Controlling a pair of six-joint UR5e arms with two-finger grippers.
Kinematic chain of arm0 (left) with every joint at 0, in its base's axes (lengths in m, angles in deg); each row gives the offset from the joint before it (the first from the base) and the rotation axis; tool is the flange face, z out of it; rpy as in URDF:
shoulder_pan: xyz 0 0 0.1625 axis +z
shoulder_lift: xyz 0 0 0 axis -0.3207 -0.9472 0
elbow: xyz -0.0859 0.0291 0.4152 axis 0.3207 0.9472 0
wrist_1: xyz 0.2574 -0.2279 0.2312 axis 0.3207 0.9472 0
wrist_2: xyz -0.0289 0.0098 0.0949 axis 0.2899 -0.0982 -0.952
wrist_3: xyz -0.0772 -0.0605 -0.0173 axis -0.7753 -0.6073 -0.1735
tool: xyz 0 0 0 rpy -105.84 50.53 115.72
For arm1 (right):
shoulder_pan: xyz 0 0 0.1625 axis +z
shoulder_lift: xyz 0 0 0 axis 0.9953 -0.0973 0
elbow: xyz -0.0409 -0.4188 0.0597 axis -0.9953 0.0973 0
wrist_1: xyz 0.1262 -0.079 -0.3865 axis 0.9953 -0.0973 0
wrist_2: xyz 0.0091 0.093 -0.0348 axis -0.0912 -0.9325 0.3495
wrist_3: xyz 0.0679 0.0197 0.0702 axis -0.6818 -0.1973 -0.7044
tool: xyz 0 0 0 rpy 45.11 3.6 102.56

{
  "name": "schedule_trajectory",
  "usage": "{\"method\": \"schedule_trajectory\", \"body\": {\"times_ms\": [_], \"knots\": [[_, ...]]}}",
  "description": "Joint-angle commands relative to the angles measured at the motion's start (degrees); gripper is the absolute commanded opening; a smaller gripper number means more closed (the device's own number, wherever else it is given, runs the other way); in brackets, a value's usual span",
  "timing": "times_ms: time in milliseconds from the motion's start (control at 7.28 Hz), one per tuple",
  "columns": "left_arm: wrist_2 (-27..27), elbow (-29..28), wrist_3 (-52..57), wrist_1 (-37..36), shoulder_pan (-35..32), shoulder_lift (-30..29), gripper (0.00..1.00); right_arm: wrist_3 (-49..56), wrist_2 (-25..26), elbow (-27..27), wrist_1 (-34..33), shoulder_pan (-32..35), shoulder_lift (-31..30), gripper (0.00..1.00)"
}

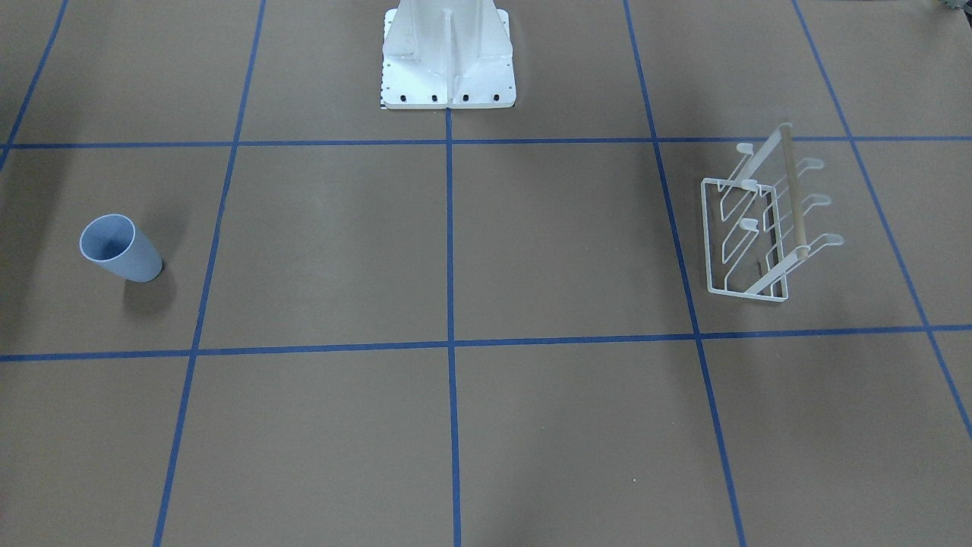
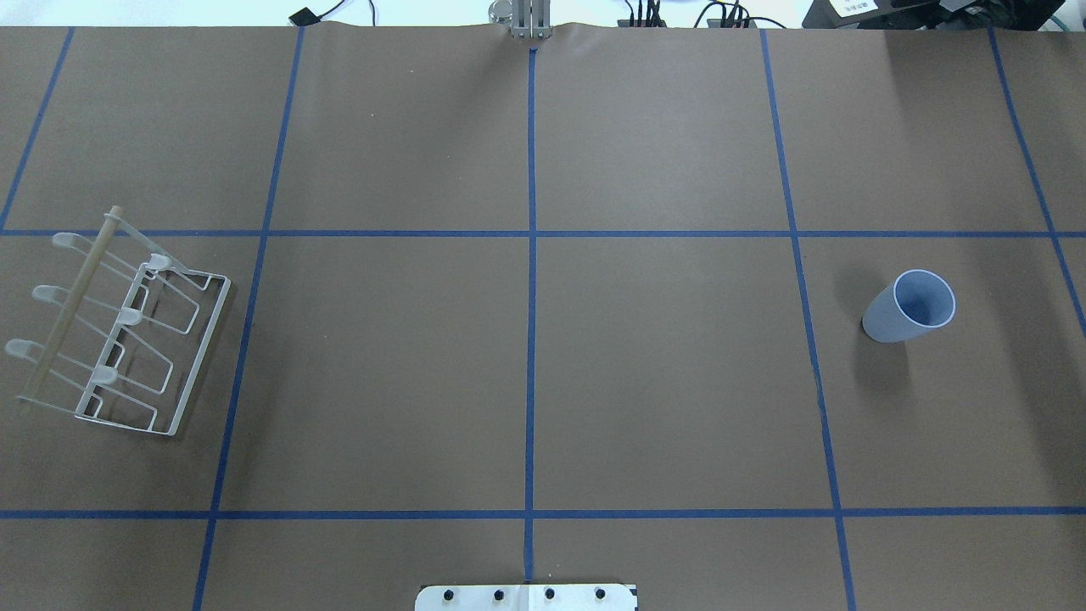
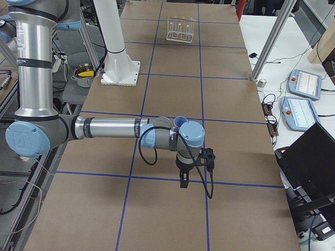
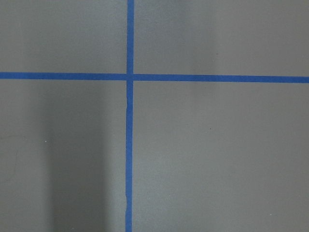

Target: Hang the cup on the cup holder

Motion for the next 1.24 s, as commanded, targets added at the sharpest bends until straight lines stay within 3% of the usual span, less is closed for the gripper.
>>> {"method": "schedule_trajectory", "body": {"times_ms": [0,1099], "knots": [[0.02,0.13,0.08,0.00,0.00,0.00,0.99,-0.04,0.96,-0.03,0.92,-0.19,0.00,1.00],[-0.16,1.80,-0.09,0.00,0.35,-0.96,0.99,-0.57,1.14,-2.75,1.28,-2.11,1.91,1.00]]}}
